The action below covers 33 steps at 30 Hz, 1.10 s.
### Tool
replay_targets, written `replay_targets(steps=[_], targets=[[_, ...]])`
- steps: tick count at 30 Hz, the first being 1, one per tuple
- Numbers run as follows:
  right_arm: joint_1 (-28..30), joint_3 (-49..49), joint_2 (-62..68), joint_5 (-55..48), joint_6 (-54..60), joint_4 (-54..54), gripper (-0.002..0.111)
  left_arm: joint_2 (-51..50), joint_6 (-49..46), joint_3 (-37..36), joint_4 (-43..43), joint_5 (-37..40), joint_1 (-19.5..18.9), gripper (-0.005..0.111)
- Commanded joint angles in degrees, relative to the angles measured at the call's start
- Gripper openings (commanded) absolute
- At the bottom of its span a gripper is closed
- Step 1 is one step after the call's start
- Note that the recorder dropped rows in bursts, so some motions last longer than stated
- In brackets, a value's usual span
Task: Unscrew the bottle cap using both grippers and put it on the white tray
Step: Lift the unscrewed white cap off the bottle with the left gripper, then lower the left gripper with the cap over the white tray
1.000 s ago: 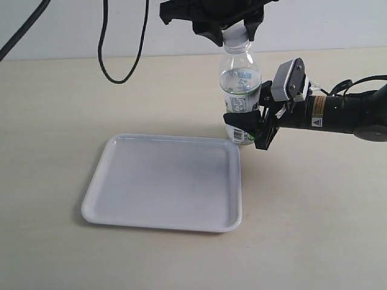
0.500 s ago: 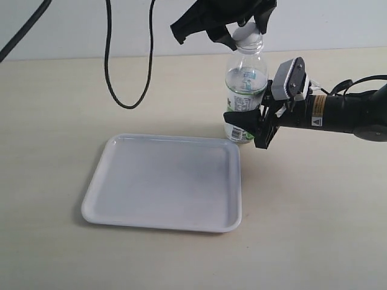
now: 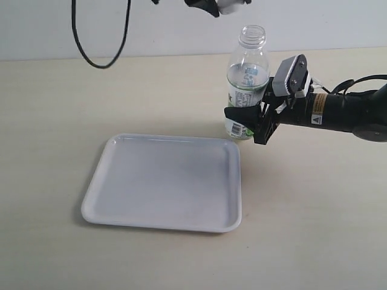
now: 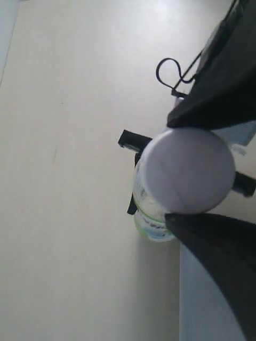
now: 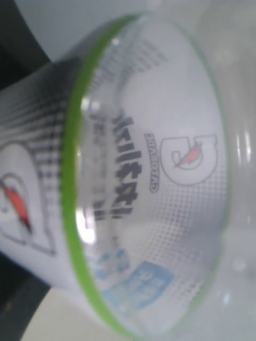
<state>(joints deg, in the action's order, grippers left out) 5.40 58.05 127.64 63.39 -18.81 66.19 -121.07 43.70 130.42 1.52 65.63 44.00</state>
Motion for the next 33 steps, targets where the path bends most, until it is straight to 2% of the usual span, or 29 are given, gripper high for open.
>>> replay_targets(steps=[1,4,6,15,18,20,21,24,31,33], targets=[[-0.1,0.1,-0.7,2.8,0.1,-1.8,0.000,2.6,-14.2,0.2,2.4,4.3,-0.2,0.000],[-0.1,0.1,-0.7,2.8,0.1,-1.8,0.000,3.0,-25.5,0.2,2.6,4.3,0.1,0.000],[-0.1,0.1,-0.7,2.1,-0.2,-1.9,0.000,3.9,-29.8,-2.0,-0.1,4.3,0.2,0.000],[-0.1,0.1,-0.7,-1.6,-2.5,-3.7,0.000,6.2,-36.0,-14.3,0.3,4.3,1.4,0.000],[-0.1,0.1,-0.7,-1.6,-2.5,-3.7,0.000,7.2,-36.0,-20.8,1.0,4.3,1.4,0.000],[-0.1,0.1,-0.7,-1.6,-2.5,-3.7,0.000,8.3,-35.9,-26.8,0.2,0.2,1.5,0.000],[-0.1,0.1,-0.7,-1.6,-2.5,-3.7,0.000,9.1,-36.0,-32.8,0.7,-5.3,2.1,0.000],[-0.1,0.1,-0.7,-1.6,-2.6,-3.7,0.000,10.1,-35.8,-42.4,1.2,-14.4,2.3,0.000],[-0.1,0.1,-0.7,-1.6,-3.9,-3.7,0.000,10.5,-35.8,-59.8,0.9,-34.0,2.3,0.000],[-0.1,0.1,-0.7,-1.6,-3.9,-3.7,0.000,10.5,-35.8,-62.4,-0.1,-37.3,2.3,0.000]])
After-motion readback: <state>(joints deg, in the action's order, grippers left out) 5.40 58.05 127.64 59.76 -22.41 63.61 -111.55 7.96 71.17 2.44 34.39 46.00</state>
